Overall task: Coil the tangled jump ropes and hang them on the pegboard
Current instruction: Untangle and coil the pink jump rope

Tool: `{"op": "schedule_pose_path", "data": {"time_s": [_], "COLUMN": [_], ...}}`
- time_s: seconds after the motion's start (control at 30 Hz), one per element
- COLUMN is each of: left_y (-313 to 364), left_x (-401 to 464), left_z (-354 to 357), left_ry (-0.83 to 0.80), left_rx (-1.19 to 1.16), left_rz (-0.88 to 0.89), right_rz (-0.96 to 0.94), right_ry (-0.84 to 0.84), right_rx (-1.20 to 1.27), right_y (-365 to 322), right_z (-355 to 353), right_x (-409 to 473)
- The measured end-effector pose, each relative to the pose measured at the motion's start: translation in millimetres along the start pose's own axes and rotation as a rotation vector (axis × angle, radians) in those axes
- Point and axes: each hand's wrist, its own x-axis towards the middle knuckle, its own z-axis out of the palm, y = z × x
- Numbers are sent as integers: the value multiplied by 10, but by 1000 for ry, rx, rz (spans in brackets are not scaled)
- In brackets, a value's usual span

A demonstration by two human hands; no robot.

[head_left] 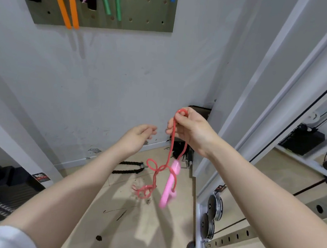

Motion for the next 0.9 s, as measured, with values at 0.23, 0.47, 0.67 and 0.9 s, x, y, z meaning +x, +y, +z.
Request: {"op": "schedule_pose_path", "data": {"time_s": [0.23,0.47,0.67,0.9], "left_y": [450,333,403,113], "left_x": [-132,9,126,52], "left_z": [117,108,-18,-102], "left_ry": [-303,20,264,-158], "left_rx": [-349,-39,-954,-948], "left_rz": [328,164,-53,-187], "right_rz": [216,161,341,534], "right_ry": [-241,-89,-196,-58], "right_rx": [63,-278,-797,-652], "right_y": [-13,100,607,1000], "right_z": [57,-118,-659,-587], "right_x": [32,2,-67,-129]}}
